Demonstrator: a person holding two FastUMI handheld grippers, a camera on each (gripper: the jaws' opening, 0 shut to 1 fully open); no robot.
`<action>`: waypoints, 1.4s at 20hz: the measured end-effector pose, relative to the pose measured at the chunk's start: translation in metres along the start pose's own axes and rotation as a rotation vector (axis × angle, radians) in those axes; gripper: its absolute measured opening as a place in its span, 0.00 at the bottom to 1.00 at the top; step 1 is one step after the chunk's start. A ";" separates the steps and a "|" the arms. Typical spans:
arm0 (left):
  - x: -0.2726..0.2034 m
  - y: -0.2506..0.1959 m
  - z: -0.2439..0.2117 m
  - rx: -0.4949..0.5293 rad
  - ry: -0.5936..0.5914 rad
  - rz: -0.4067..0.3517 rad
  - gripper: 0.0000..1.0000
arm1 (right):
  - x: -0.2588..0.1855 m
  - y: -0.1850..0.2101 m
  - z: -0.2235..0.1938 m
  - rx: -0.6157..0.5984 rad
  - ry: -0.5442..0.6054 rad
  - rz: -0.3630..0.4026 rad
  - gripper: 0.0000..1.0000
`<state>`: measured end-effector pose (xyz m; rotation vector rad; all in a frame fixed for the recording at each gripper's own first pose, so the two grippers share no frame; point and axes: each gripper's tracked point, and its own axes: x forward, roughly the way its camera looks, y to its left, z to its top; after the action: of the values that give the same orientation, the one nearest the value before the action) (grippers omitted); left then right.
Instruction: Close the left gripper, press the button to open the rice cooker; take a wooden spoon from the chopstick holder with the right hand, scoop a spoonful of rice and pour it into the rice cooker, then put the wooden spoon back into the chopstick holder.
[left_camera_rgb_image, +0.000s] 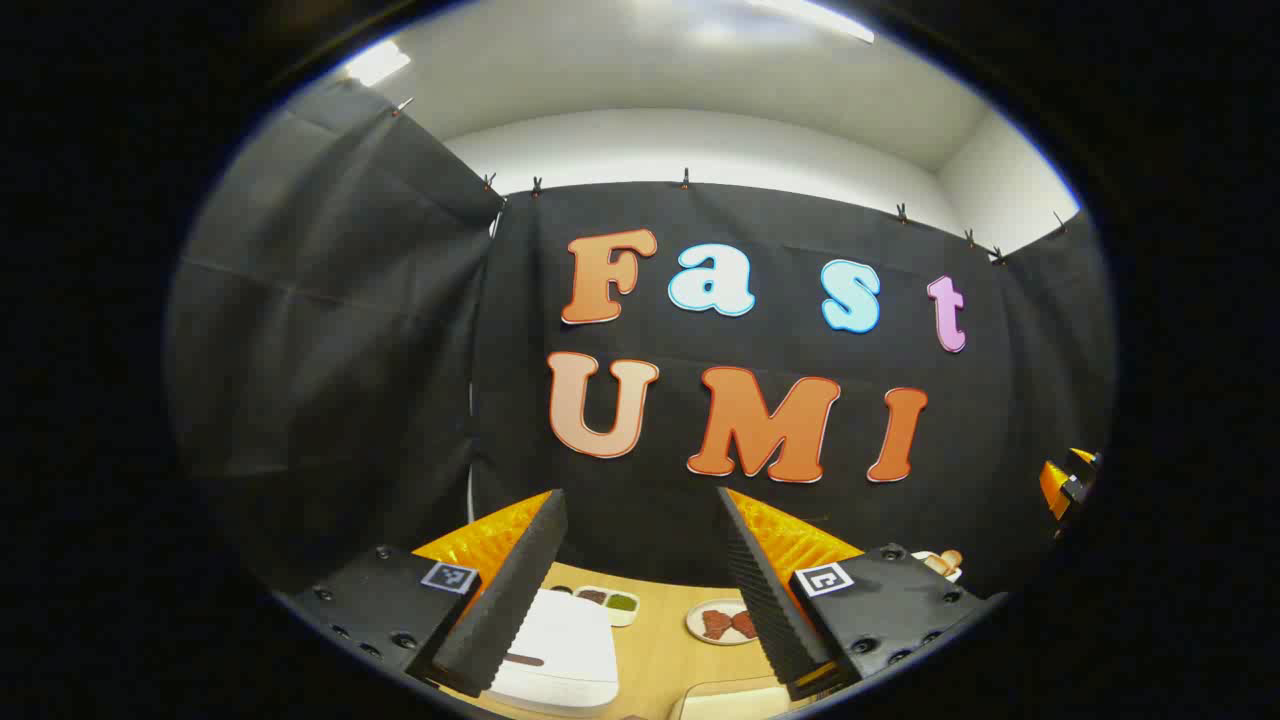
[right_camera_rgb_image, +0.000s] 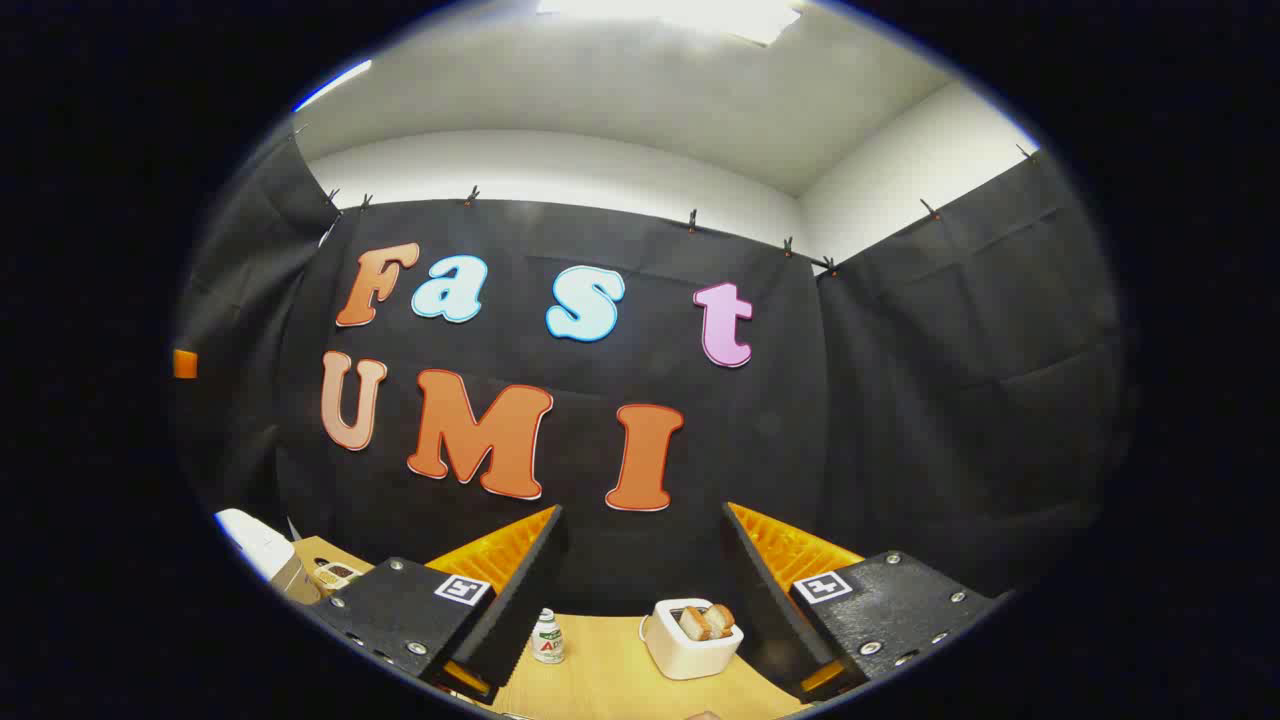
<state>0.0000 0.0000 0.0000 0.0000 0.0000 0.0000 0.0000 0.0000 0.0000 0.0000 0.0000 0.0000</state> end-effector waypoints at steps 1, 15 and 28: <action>-0.005 -0.004 0.005 0.011 -0.014 0.008 0.99 | 0.001 0.004 -0.005 -0.002 0.012 0.017 0.94; -0.052 -0.046 0.032 0.079 -0.066 0.031 1.00 | -0.002 -0.004 0.003 0.045 -0.011 0.135 0.96; -0.022 0.022 0.029 0.123 -0.014 0.039 0.06 | -0.016 0.018 -0.005 0.020 0.034 0.033 0.95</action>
<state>-0.0216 0.0218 0.0293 0.1229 -0.0136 0.0390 -0.0163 0.0182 -0.0046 0.0199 0.0344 0.0333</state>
